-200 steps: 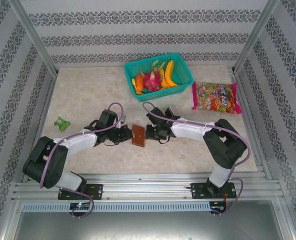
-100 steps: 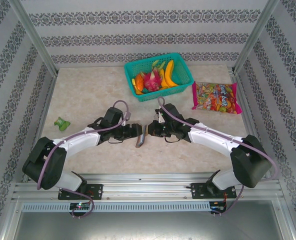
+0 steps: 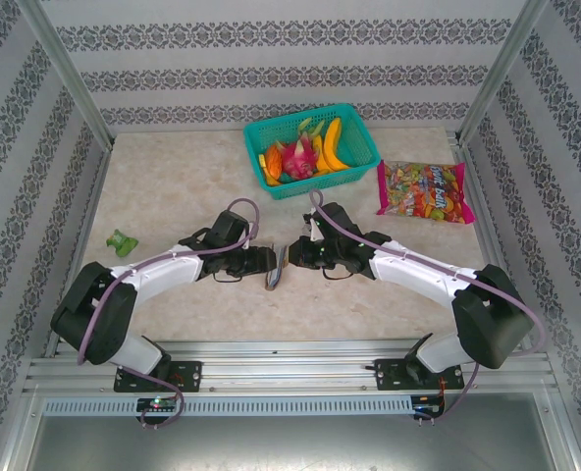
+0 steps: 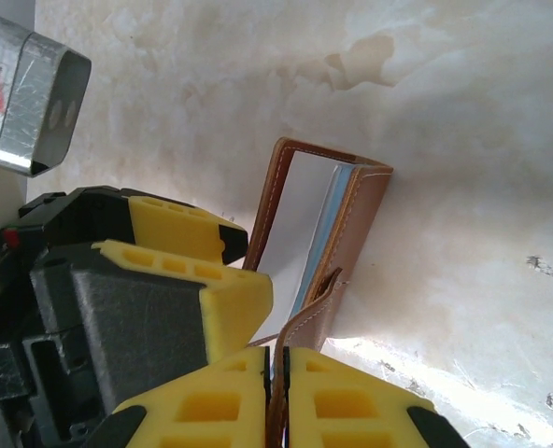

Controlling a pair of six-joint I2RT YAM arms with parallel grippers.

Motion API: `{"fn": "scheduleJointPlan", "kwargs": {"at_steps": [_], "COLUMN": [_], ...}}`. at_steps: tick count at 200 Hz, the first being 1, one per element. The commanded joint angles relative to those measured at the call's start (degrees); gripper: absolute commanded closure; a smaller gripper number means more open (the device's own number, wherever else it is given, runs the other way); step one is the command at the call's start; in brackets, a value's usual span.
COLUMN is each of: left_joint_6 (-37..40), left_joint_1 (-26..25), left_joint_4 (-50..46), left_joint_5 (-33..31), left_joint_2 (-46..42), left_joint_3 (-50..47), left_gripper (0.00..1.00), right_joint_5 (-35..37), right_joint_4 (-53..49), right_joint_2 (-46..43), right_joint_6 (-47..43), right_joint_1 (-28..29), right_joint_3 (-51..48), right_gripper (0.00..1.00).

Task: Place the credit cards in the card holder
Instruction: Open the card holder at the center of the table.

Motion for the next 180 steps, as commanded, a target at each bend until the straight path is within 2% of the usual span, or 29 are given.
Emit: {"fn": "scheduleJointPlan", "kwargs": {"at_steps": [1,16,52,77,93,110,129,143,156,180], "left_joint_6": [1.5,1.4,-3.3,-13.3,-16.5,-16.5,-15.3,-13.7,-13.3,-13.6], "left_joint_1": [-0.5,-0.5,-0.5,-0.5,-0.5,-0.6,-0.7,-0.7,-0.7,-0.9], "left_joint_4": [-2.8,-3.8,1.0,8.5,12.4,10.2,6.6,4.5,4.8,7.1], "left_joint_5": [-1.8,-3.4,0.0,1.2,1.1,0.5,-3.1,-4.5,-3.5,-2.6], "left_joint_2": [0.8,0.8,-0.6,-1.9,-3.0,-5.4,-8.4,-8.6,-8.2,-8.1], "left_joint_3": [1.8,1.9,-1.6,-7.1,-10.3,-10.6,-11.4,-11.4,-11.4,-11.5], "left_gripper": [0.57,0.74,0.99,1.0,1.0,1.0,0.94,0.92,0.92,0.93], "right_joint_5": [0.9,4.6,12.0,16.3,18.4,18.5,18.6,19.4,19.9,17.0], "right_joint_4": [-2.0,-6.9,-16.0,-17.3,-17.5,-16.9,-17.8,-19.3,-19.9,-17.7], "right_joint_2": [-0.5,-0.4,1.0,1.1,0.2,-0.1,0.6,0.4,-1.2,-6.1], "right_joint_6": [-0.5,-1.8,-4.6,-4.6,-4.4,-5.0,-5.8,-6.0,-6.1,-6.1], "right_joint_1": [-0.8,-1.0,-1.2,-1.1,-1.3,-1.5,-1.6,-1.5,-1.2,-1.3], "right_joint_3": [0.5,1.1,0.7,-1.1,-2.2,-2.8,-2.4,-1.4,-0.7,-0.1], "right_gripper": [0.89,0.89,0.86,0.83,0.82,0.77,0.75,0.69,0.58,0.58]}}
